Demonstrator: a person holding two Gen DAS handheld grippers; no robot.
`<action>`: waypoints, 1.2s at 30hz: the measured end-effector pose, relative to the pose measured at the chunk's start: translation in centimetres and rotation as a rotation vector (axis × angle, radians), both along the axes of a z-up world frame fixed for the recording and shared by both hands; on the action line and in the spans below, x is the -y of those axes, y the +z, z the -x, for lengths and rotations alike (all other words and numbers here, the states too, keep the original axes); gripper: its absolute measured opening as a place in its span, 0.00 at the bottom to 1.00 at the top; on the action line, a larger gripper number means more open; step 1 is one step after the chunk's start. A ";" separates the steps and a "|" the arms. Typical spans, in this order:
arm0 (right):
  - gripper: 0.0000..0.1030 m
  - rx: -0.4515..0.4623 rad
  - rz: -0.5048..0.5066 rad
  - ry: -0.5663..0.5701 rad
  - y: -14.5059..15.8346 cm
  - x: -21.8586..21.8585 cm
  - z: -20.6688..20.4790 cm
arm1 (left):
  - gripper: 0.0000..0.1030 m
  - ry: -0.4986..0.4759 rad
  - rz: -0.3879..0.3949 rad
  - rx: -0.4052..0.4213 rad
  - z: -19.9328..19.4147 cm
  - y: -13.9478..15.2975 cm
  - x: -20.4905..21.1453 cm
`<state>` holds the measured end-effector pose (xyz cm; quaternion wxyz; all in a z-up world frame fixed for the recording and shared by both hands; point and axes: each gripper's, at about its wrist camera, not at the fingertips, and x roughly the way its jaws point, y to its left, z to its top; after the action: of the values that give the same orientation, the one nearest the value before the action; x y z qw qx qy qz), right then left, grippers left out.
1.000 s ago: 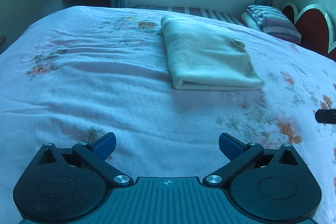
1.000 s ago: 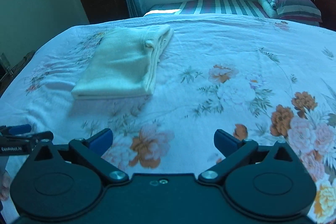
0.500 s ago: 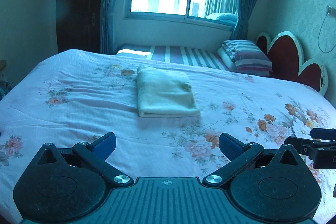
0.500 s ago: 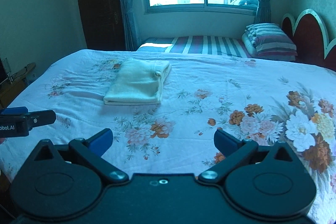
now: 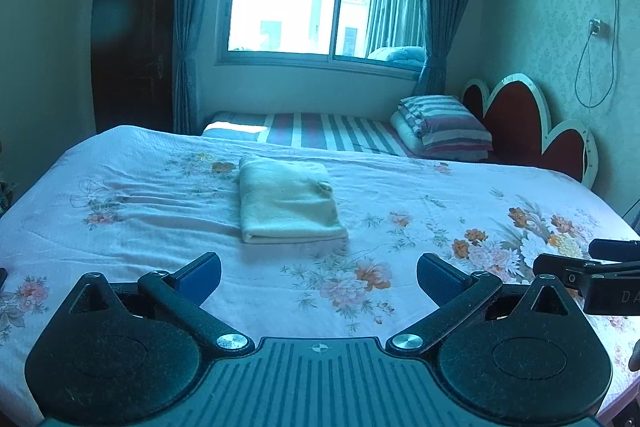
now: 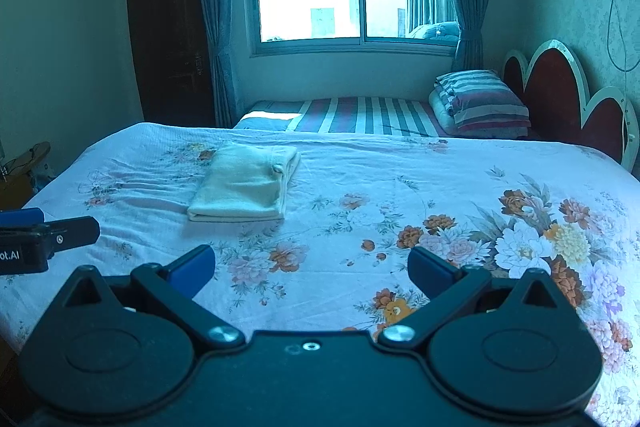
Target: Fold small clothes
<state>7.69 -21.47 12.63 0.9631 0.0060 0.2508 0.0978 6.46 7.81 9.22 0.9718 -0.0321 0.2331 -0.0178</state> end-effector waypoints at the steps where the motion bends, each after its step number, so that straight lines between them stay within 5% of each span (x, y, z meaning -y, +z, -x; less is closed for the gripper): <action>1: 1.00 0.005 0.000 -0.004 0.2 0.0 0.0 | 1.00 -0.003 -0.001 0.003 0.0 0.1 0.0; 36: 1.00 0.023 -0.003 -0.021 1.1 -0.2 -0.9 | 1.00 -0.011 -0.018 0.021 -0.8 1.4 0.8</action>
<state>8.58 -21.30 13.76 0.9668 0.0089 0.2395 0.0882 7.29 7.05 10.60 0.9743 -0.0220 0.2231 -0.0213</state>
